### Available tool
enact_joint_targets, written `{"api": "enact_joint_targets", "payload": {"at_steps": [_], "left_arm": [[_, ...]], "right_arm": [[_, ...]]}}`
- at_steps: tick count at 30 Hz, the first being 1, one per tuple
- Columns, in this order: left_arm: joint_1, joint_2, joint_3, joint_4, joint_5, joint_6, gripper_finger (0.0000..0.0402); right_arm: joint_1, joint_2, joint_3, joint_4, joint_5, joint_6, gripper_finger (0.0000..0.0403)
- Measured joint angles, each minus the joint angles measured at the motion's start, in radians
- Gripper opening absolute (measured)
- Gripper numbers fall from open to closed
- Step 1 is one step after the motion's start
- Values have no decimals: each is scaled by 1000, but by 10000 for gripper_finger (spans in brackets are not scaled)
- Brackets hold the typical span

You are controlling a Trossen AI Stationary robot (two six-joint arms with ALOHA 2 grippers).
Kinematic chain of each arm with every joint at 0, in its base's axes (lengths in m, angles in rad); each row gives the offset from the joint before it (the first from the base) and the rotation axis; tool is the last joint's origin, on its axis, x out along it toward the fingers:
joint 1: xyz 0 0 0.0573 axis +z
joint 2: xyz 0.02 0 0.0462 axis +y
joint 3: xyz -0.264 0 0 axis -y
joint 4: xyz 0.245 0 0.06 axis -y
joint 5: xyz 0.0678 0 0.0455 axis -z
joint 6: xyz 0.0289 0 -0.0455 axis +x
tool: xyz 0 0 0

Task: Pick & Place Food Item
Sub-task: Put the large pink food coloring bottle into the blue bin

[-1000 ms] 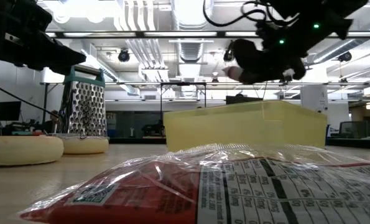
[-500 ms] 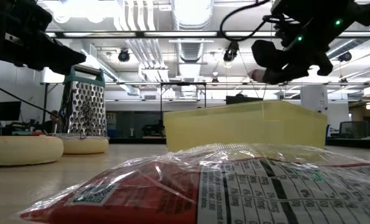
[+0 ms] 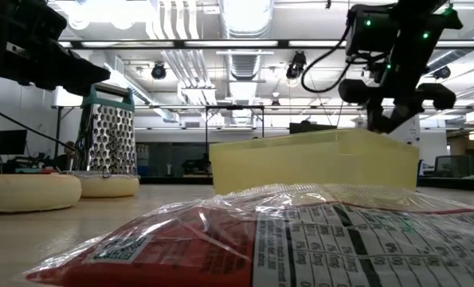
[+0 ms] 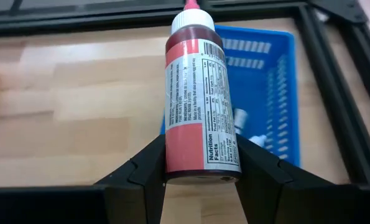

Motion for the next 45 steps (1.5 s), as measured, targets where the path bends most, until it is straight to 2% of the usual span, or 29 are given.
{"api": "enact_joint_targets", "payload": {"at_steps": [4,7,12,17,29,38,45], "left_arm": [[0,0,0,0,0,0,23],[0,0,0,0,0,0,23],[0,0,0,0,0,0,23],[0,0,0,0,0,0,23],[0,0,0,0,0,0,23],[-1,0,0,0,0,0,23],[-1,0,0,0,0,0,23]], "right_arm": [[-18,-1,-10,-48,-1,92,148],[-43,-1,-11,-55,-24,97,148],[-112,0,-18,-58,-112,32,148],[-179,0,-41,-24,-140,-37,148],[-312,0,-170,200,-248,-181,153],[-335,1,-215,265,-275,-207,158],[-334,1,-215,276,-281,-202,192]]}}
